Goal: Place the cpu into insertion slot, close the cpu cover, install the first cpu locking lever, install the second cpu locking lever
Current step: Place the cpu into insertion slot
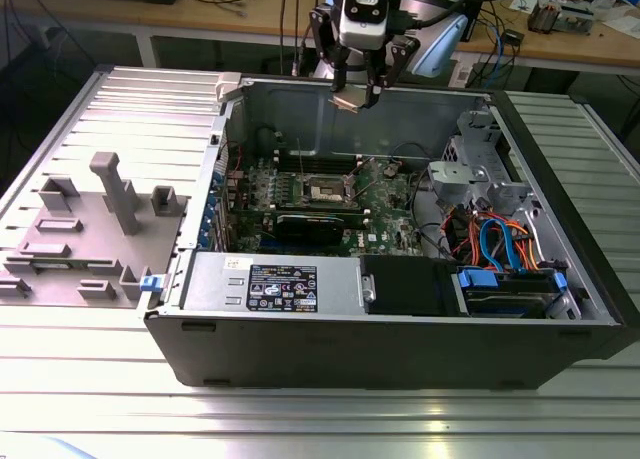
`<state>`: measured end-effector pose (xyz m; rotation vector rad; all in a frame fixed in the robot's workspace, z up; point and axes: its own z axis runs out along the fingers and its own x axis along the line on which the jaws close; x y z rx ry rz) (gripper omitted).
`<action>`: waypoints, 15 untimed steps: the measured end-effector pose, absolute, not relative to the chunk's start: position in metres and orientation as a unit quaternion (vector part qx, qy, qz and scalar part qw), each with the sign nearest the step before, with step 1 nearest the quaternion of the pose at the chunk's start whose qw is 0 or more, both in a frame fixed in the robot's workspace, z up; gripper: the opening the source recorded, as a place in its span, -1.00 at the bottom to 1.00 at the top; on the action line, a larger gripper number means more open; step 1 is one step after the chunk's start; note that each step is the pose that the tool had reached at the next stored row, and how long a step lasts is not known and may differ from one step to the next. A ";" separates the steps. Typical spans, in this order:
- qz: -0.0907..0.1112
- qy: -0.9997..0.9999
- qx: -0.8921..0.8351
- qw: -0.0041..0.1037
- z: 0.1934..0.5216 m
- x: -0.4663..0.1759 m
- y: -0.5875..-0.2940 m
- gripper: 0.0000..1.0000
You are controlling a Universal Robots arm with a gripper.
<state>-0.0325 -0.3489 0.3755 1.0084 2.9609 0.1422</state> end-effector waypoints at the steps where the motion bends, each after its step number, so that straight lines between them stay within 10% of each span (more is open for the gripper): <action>1: 0.045 0.945 0.324 0.005 0.375 -0.033 -0.349 0.07; 15: 0.045 0.936 0.348 0.007 0.375 -0.033 -0.349 0.07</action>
